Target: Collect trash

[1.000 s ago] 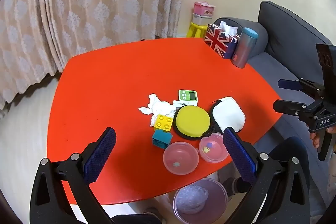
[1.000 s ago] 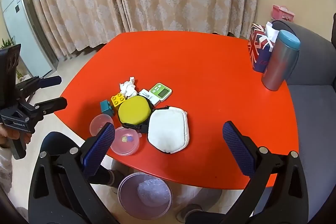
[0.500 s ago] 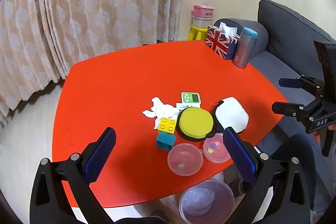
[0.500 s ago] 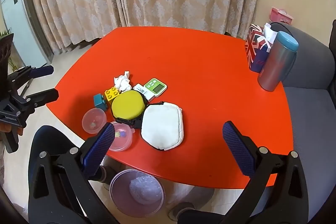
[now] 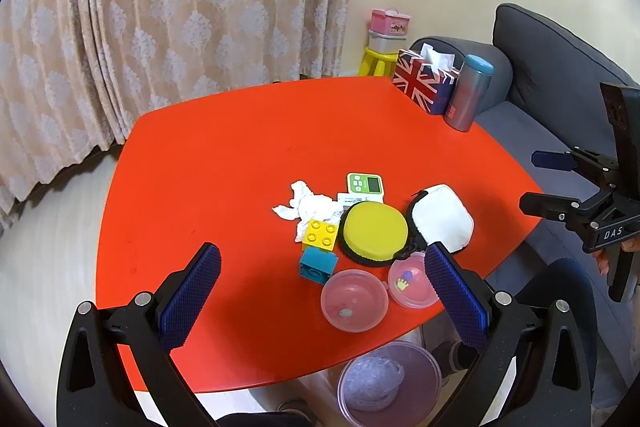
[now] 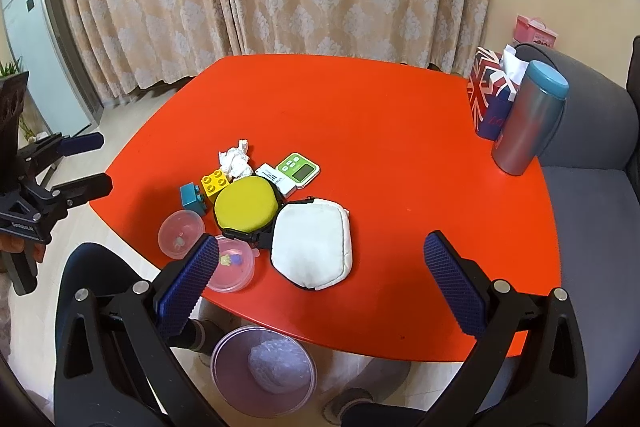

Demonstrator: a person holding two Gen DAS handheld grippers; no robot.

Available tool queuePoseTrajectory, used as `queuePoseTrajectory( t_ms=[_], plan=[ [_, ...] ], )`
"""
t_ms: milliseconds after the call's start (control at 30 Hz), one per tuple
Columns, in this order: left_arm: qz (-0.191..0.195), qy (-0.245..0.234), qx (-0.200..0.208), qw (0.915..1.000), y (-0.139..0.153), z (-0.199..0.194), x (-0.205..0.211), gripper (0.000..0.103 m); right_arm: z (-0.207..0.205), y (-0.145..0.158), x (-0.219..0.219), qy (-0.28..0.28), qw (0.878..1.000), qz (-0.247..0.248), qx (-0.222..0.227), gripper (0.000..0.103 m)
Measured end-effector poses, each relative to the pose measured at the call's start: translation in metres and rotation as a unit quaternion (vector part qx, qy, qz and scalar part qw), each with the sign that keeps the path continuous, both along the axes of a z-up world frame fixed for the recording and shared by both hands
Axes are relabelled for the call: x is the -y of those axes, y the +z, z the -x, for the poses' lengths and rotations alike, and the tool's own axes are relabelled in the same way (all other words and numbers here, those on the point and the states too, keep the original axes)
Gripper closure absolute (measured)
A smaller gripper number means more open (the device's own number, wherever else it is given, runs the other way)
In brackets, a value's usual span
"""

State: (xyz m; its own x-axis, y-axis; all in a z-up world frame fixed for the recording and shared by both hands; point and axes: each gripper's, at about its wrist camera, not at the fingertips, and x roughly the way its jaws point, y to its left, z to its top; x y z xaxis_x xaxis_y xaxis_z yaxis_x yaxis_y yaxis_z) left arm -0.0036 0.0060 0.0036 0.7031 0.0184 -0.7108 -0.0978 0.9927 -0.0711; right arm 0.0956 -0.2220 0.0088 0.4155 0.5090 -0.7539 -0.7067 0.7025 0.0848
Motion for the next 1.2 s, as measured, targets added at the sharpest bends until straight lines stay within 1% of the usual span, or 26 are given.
queuePoseTrajectory(
  t_ms=[33, 267, 1200],
  plan=[
    [0.000, 0.000, 0.000, 1.0000, -0.0039, 0.0019, 0.0002, 0.005, -0.0004, -0.0001, -0.0002, 0.000, 1.000, -0.001, -0.002, 0.003],
    [0.001, -0.004, -0.003, 1.0000, -0.0067, -0.0001, 0.0024, 0.005, 0.0002, -0.0019, -0.0004, 0.002, 1.000, 0.005, -0.003, 0.003],
    [0.005, -0.007, -0.002, 1.0000, -0.0066, -0.0016, 0.0061, 0.005, 0.0005, -0.0016, 0.0020, 0.001, 1.000, 0.005, -0.004, 0.003]
  ],
)
